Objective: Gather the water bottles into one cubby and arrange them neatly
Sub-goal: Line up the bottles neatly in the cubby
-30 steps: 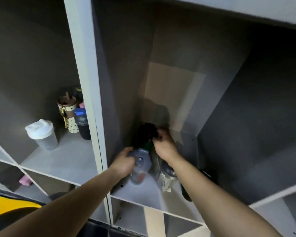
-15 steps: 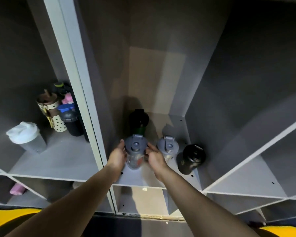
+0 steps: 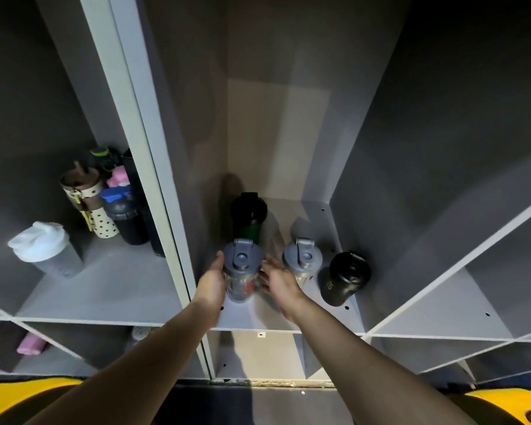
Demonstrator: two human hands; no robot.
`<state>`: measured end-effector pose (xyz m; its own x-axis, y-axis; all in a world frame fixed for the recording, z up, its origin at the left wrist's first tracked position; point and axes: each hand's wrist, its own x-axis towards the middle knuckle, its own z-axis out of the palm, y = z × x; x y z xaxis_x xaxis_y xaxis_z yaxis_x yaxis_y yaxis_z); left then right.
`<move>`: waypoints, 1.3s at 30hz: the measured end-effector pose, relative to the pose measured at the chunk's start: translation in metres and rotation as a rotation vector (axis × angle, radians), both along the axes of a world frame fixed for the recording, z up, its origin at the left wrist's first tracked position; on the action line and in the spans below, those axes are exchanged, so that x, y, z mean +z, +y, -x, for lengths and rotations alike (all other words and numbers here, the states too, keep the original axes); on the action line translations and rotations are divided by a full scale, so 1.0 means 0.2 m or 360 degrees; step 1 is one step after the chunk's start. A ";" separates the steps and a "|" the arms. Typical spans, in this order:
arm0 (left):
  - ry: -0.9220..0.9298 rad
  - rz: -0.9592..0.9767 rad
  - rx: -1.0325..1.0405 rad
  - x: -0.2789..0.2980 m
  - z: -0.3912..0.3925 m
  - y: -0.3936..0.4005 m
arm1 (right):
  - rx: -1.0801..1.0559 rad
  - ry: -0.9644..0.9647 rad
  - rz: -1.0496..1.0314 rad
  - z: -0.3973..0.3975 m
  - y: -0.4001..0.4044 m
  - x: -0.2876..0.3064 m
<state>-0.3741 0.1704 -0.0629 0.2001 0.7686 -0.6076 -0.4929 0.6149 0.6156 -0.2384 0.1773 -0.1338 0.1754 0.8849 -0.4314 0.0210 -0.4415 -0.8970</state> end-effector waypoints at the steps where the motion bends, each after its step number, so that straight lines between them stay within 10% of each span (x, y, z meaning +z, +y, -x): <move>1: 0.0020 -0.0002 0.0005 -0.01 0.00 0.01 | -0.0012 -0.0008 0.0005 -0.01 0.01 -0.05; 18: 0.0252 -0.0150 -0.0116 -0.01 0.02 -0.02 | 0.0161 -0.0100 -0.0022 0.02 -0.07 0.16; 27: 0.1393 -0.0958 -0.0285 0.14 -0.08 -0.02 | -0.0078 -0.0255 -0.0342 -0.13 -0.03 0.36; 32: 0.1202 -0.1143 -0.0359 0.13 -0.32 0.02 | -0.0240 -0.0397 -0.0474 -0.36 -0.03 0.43; 39: 0.0784 -0.0460 -0.0391 -0.01 -0.47 0.05 | -0.0421 -0.0293 -0.0178 -0.54 -0.12 0.29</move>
